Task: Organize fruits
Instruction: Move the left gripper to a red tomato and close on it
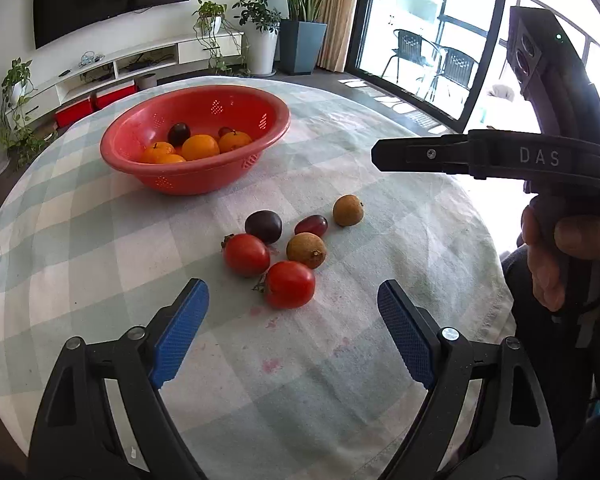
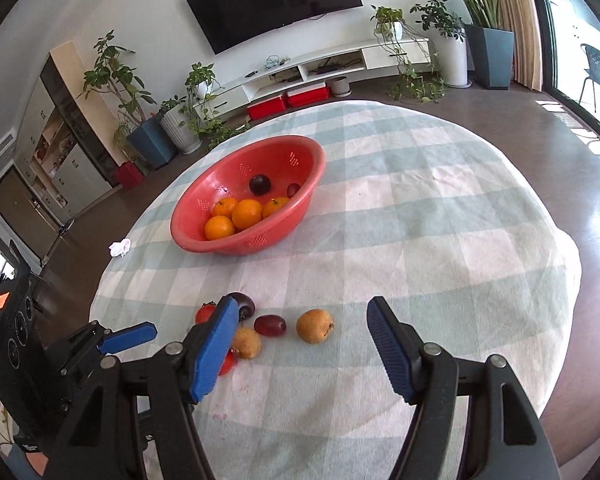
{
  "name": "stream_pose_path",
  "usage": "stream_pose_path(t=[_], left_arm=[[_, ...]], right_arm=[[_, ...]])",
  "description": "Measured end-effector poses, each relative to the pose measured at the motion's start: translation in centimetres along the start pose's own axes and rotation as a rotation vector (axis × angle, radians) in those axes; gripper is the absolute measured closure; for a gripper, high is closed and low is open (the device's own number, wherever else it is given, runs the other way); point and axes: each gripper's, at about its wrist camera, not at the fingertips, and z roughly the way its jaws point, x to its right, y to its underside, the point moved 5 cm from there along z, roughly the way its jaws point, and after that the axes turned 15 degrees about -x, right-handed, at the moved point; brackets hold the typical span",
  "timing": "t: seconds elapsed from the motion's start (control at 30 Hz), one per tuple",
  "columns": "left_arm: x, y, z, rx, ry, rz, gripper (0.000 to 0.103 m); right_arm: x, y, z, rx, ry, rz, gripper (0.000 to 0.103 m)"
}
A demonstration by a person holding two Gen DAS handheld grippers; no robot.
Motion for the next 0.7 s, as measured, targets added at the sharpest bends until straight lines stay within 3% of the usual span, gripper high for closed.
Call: stream_pose_path(t=[0.17,0.27,0.53,0.7], left_arm=[[-0.1,-0.5,1.5,-0.020,-0.021,-0.028,0.019],[-0.6,-0.6,2.1,-0.032,-0.025,-0.050,0.031],[-0.8,-0.9,3.9,-0.064,-0.036,-0.051,0.046],[-0.7,-1.3,4.8,-0.081,-0.040,-0.043,0.062]], right_arm=[[0.1,0.4,-0.1,0.017,0.001,0.000,0.032],[0.3,0.8,0.2,0.012,-0.004,0.004,0.033],[0.6,1.0,0.4,0.013,0.004,0.010,0.033],[0.6,1.1,0.4,0.017,0.010,0.010,0.033]])
